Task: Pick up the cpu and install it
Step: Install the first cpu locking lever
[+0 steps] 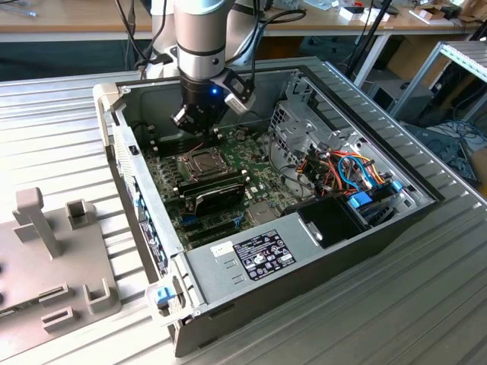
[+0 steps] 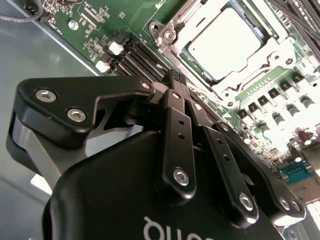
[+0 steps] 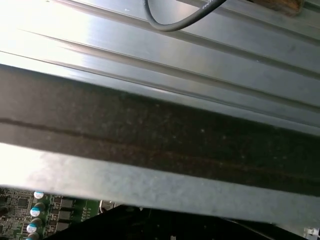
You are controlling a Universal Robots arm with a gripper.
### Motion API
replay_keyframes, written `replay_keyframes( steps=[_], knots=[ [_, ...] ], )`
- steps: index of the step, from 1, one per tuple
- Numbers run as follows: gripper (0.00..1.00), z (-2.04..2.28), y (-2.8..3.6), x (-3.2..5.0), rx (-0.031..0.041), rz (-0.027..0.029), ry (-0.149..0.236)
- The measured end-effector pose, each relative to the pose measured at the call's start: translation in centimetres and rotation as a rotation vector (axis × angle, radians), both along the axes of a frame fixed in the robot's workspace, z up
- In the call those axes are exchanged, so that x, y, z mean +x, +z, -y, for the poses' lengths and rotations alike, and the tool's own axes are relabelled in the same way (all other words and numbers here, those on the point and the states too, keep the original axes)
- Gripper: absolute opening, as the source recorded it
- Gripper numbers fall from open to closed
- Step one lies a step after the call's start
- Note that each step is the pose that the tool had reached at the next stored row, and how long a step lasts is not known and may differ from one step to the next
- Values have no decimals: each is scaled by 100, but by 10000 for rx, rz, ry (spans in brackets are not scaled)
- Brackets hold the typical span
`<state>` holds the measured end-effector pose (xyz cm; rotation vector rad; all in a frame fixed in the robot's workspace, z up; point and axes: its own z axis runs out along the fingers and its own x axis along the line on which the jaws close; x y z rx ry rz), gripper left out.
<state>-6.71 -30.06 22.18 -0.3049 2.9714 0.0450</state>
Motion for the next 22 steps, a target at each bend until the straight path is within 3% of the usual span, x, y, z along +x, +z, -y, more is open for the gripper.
replay_keyframes(
  steps=[11, 18, 22],
  knots=[
    [11, 0, -162, 53, -2, -2, 1],
    [11, 0, -177, 60, 0, 0, 0],
    [11, 25, -177, 60, 1, 0, 1]
  ],
)
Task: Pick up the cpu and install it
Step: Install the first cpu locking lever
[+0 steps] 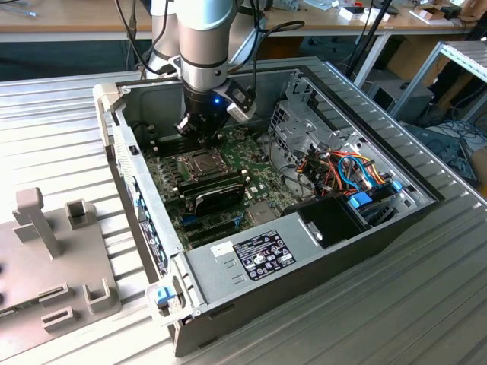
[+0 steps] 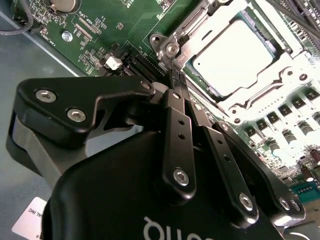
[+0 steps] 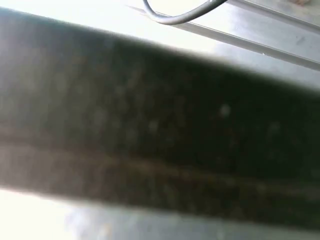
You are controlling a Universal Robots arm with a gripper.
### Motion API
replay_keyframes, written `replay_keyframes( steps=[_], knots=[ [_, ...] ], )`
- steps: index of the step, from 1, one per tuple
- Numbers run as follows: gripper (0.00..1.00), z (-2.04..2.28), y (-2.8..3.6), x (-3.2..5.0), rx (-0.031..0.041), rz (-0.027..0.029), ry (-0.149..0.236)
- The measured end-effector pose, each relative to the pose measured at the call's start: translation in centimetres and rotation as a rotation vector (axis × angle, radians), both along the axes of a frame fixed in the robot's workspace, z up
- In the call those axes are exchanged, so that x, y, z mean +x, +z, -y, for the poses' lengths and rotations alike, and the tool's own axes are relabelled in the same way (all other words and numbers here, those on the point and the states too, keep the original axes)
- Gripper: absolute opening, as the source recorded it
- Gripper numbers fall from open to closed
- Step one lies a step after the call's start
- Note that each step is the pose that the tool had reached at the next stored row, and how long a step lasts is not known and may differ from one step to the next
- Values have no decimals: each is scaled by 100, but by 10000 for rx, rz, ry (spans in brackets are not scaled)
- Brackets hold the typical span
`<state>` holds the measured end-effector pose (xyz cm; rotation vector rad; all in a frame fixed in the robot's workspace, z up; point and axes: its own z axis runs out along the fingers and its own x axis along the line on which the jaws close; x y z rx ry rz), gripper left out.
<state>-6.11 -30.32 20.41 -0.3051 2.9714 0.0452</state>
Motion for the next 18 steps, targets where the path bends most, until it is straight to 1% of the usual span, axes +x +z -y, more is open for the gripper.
replay_keyframes(
  steps=[4, 15, 18],
  knots=[
    [11, 8, -2, -1, -2, -1, -3],
    [11, 9, -44, -1, -1, -2, -1],
    [11, 8, -45, 0, 18, -1, -2]
  ],
)
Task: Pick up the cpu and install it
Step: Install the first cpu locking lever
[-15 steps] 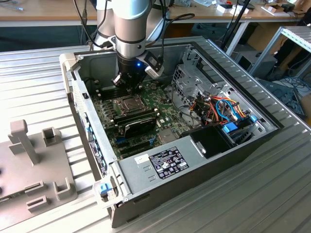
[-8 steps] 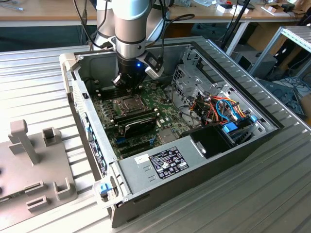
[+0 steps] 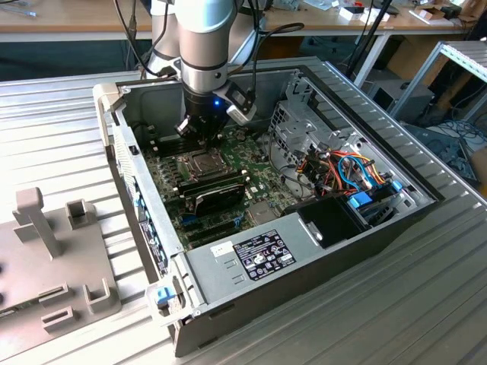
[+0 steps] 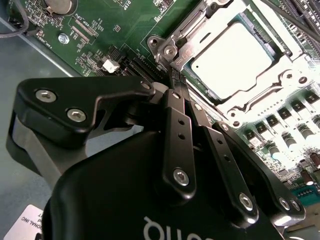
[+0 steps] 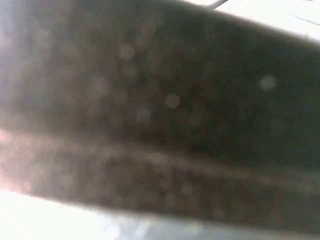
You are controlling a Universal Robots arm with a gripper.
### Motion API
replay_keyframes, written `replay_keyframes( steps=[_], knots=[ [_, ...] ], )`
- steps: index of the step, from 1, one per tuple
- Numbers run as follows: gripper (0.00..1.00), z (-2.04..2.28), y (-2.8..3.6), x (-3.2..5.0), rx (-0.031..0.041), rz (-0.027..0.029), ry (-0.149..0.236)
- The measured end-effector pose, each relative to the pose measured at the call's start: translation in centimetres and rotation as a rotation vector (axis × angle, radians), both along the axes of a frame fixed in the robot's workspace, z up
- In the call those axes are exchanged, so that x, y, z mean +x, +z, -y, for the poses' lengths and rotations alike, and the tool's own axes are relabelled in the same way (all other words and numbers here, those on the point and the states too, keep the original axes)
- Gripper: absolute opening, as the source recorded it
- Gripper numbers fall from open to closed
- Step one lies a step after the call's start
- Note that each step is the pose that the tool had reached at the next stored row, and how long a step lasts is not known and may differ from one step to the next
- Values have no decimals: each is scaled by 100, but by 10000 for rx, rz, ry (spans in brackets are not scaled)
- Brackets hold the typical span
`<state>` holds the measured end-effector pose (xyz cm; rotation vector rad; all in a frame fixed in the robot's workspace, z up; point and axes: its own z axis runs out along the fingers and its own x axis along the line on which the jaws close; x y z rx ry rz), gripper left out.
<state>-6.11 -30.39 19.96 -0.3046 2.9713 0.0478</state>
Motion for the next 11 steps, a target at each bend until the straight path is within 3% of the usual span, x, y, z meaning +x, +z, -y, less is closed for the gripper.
replay_keyframes(
  steps=[4, 7, 11],
  knots=[
    [11, -4, 1, 0, 129, 0, 1],
    [11, -8, 0, 0, 310, 1, 1],
    [11, -10, 17, 1, 328, 4, 0]
  ],
)
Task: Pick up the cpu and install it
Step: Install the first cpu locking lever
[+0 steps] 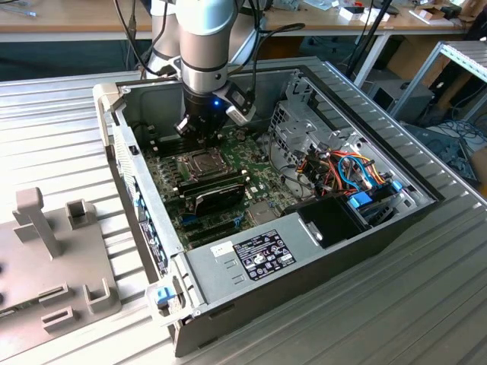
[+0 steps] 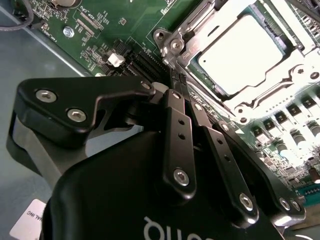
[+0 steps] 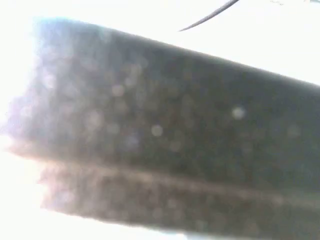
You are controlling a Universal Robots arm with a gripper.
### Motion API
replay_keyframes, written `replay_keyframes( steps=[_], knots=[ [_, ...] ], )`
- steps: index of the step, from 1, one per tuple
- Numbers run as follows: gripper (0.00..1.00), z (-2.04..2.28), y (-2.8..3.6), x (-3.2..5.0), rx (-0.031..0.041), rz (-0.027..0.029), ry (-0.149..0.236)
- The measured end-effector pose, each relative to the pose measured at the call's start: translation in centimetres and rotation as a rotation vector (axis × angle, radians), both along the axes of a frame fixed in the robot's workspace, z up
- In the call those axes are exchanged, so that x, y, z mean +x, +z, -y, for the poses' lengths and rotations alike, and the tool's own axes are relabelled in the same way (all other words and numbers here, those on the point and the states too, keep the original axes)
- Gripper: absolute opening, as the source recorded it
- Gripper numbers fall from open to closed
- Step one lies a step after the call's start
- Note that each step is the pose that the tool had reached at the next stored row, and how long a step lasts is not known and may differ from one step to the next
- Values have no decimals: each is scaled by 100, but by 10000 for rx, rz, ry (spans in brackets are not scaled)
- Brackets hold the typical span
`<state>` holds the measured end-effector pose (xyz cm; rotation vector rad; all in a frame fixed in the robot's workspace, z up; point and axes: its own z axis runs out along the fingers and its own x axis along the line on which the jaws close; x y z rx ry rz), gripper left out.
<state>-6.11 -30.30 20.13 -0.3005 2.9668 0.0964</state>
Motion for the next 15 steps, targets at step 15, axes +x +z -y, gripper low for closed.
replay_keyframes(
  steps=[15],
  knots=[
    [11, 1, 219, 0, -130, -3, 1]
  ],
)
